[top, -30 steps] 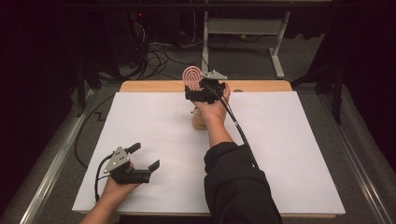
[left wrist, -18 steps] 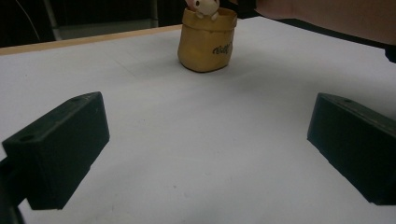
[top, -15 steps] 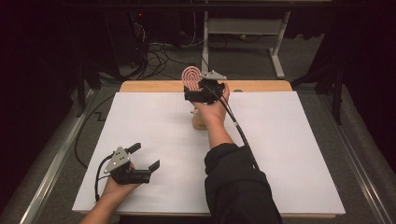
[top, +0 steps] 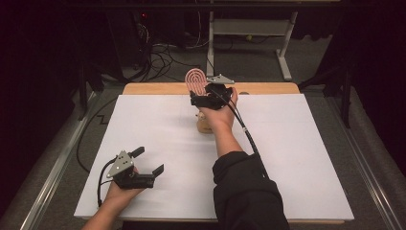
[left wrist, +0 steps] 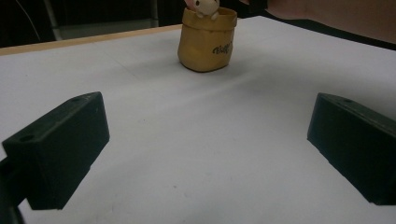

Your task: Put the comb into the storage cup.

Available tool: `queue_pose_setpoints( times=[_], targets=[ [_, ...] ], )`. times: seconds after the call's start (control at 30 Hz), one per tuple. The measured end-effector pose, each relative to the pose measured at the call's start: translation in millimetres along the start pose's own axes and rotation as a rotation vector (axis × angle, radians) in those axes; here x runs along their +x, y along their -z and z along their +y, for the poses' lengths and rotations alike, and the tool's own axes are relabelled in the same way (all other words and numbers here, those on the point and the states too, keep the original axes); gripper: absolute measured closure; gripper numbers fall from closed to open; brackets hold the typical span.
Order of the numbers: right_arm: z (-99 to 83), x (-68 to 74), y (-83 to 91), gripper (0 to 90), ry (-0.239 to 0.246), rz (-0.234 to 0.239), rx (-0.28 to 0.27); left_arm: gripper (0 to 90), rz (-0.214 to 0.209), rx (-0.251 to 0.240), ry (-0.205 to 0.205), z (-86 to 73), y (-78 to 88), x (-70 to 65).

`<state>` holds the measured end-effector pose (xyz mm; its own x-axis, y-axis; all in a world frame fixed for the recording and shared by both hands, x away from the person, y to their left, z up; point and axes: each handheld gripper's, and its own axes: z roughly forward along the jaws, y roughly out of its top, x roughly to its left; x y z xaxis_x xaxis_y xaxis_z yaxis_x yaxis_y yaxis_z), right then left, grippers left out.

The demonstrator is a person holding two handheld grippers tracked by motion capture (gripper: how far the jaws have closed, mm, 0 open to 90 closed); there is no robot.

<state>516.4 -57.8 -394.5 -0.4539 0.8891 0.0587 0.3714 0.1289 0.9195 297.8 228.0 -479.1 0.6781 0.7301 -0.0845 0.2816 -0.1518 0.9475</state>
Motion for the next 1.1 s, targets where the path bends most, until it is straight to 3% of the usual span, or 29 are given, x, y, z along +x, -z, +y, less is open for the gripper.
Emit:
queue_pose_setpoints(
  times=[0.67,1.1],
  targets=[
    [-18.7,2.3,36.5,0.3,0.027,0.032,-0.023,0.0,0.007,0.01,0.008,-0.2,-0.7,1.2],
    [-43.0,8.0,76.5,0.3,0.057,0.075,-0.039,0.0,0.009,0.012,0.007,0.8,-1.5,0.9]
  ],
)
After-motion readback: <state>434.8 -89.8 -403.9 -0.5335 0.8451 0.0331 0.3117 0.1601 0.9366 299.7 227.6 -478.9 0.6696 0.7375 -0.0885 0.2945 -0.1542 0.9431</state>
